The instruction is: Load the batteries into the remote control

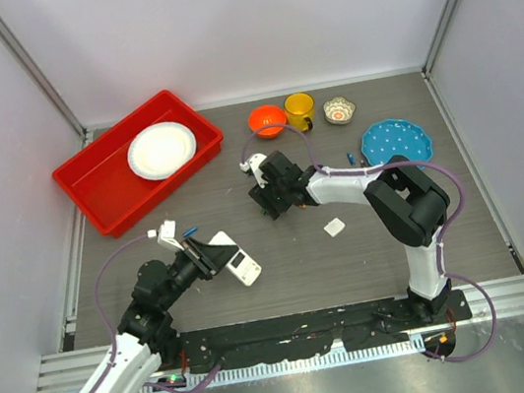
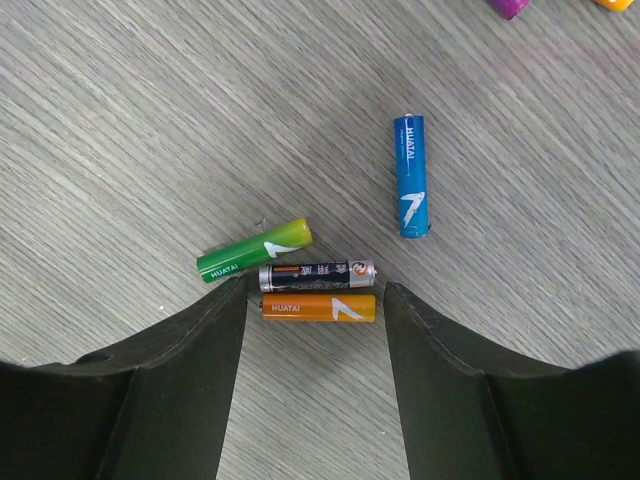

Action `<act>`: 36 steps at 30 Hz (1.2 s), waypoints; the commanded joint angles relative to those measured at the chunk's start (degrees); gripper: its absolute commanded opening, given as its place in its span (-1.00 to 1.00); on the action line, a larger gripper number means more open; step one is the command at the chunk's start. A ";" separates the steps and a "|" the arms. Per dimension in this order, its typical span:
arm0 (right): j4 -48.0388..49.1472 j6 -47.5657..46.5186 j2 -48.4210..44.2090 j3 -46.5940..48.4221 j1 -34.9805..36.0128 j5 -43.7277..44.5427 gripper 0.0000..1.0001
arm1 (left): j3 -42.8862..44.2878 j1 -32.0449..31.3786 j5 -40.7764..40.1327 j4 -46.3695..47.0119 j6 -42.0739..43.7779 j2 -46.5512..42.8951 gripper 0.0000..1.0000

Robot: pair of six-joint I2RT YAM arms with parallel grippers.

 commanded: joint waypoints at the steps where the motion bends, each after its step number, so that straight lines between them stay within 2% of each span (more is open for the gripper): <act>1: -0.32 -0.61 0.27 -1.01 0.19 0.30 0.24 | -0.03 -0.10 -0.26 4.20 0.24 0.29 -1.00; 6: -1.02 -0.25 -0.35 -1.27 -0.08 0.30 0.30 | -0.11 -0.10 -0.17 4.29 0.24 0.20 -0.99; 15: -1.37 -0.25 -1.40 -2.33 -0.69 -0.05 0.28 | -0.20 -0.10 -0.08 4.20 0.15 -0.24 -0.99; 31: -1.64 0.80 -3.42 -4.43 -0.96 -0.31 -0.04 | 0.24 -0.10 0.18 4.72 0.41 0.73 -1.00; 36: -1.99 4.05 -5.79 -5.14 -0.87 0.74 -0.16 | 0.06 -0.10 0.27 4.99 0.24 0.73 -1.00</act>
